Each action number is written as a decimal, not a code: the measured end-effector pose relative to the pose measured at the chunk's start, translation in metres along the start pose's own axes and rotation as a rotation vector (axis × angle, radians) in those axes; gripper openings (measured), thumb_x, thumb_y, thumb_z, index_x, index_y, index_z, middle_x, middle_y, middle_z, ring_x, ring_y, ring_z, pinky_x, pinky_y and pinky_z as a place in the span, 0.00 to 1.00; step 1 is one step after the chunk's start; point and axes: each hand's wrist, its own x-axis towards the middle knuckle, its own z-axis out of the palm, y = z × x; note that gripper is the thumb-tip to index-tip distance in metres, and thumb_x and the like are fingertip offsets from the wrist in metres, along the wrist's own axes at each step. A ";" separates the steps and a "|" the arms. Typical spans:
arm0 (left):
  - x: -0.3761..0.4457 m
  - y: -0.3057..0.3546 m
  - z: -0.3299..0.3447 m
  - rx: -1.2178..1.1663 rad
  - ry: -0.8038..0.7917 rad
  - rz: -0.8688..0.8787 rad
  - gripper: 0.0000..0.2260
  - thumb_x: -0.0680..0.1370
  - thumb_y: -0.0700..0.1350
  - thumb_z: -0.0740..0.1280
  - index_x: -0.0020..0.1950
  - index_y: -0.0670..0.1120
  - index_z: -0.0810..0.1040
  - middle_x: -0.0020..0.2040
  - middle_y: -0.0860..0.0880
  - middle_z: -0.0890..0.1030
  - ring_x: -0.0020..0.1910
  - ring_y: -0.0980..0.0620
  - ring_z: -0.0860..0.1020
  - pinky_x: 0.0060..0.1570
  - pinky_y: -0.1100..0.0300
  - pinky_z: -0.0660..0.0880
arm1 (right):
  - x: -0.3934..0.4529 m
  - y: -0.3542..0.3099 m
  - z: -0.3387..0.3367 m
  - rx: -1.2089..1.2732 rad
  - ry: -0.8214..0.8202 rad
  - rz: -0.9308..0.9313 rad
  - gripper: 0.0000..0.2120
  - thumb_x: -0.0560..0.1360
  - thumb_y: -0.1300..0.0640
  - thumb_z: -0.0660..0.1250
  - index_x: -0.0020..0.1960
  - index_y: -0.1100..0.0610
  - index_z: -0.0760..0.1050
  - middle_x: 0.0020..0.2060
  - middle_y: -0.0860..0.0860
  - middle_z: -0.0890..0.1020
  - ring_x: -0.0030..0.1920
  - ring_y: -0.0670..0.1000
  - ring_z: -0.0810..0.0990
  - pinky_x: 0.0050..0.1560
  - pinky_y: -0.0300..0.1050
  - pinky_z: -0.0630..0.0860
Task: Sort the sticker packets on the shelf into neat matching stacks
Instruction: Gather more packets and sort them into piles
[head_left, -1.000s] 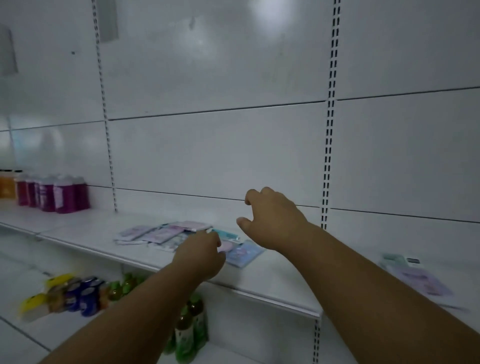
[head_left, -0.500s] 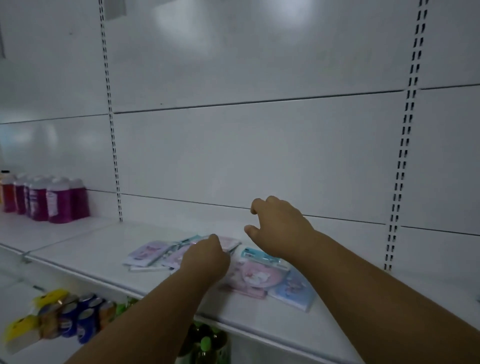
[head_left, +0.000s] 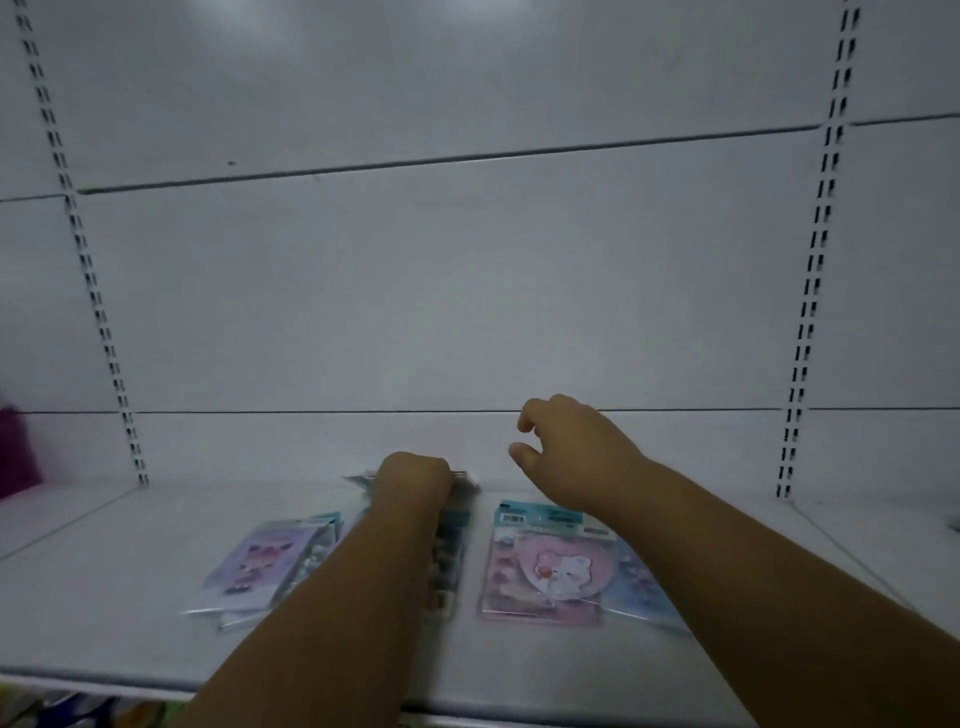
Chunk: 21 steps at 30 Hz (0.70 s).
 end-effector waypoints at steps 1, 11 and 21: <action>0.001 -0.004 -0.006 0.127 0.002 0.138 0.16 0.77 0.44 0.66 0.64 0.44 0.76 0.59 0.45 0.81 0.57 0.46 0.79 0.56 0.58 0.72 | 0.000 -0.003 0.001 -0.001 0.002 0.024 0.17 0.78 0.45 0.61 0.63 0.53 0.72 0.58 0.53 0.76 0.56 0.55 0.76 0.56 0.51 0.75; -0.041 -0.043 -0.060 -0.647 0.107 0.282 0.13 0.74 0.34 0.62 0.48 0.52 0.76 0.48 0.48 0.79 0.40 0.54 0.77 0.35 0.60 0.73 | -0.024 -0.030 0.026 -0.085 0.010 0.297 0.18 0.75 0.47 0.66 0.60 0.55 0.73 0.56 0.55 0.77 0.54 0.56 0.77 0.52 0.48 0.75; -0.078 -0.063 -0.117 -0.793 -0.158 0.365 0.15 0.80 0.37 0.61 0.46 0.59 0.72 0.53 0.47 0.80 0.45 0.54 0.80 0.23 0.68 0.72 | -0.048 -0.024 0.046 -0.230 -0.242 0.634 0.22 0.69 0.43 0.65 0.58 0.55 0.77 0.51 0.53 0.82 0.50 0.55 0.81 0.54 0.48 0.79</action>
